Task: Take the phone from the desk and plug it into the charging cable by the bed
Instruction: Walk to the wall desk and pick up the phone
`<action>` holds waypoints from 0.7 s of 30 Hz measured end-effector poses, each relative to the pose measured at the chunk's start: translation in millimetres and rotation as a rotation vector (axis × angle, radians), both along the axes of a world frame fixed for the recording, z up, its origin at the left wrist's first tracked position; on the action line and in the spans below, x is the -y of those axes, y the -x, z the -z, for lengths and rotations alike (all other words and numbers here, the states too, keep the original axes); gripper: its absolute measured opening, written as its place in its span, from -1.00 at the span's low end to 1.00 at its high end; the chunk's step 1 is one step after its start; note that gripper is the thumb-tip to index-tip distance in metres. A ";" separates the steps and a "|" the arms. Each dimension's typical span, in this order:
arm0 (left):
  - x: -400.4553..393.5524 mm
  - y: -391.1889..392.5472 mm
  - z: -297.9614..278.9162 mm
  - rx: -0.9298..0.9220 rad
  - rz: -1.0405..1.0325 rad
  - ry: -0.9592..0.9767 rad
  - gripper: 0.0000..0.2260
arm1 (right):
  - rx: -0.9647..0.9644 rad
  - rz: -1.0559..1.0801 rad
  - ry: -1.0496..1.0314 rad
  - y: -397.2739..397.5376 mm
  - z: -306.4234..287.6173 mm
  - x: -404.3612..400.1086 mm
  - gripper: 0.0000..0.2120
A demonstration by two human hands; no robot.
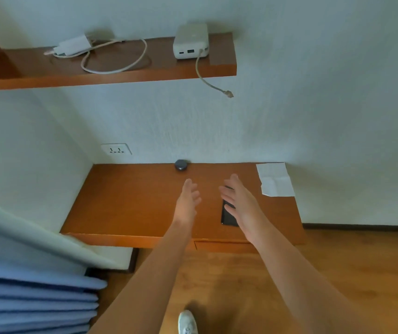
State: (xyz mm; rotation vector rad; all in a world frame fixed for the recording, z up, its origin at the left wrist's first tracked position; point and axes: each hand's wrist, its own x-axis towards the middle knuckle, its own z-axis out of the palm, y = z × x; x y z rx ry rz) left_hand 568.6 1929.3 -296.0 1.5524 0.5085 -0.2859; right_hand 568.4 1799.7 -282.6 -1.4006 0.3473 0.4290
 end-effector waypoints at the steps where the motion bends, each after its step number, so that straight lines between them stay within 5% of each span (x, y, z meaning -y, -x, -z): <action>1: -1.6 -4.7 6.9 -0.026 0.000 -0.006 -0.44 | -0.020 -0.019 0.017 -4.2 6.6 0.7 -0.39; 21: -32.7 -105.1 138.6 -0.263 0.164 -0.007 -0.43 | -0.292 0.173 0.150 -94.8 130.4 -45.4 -0.39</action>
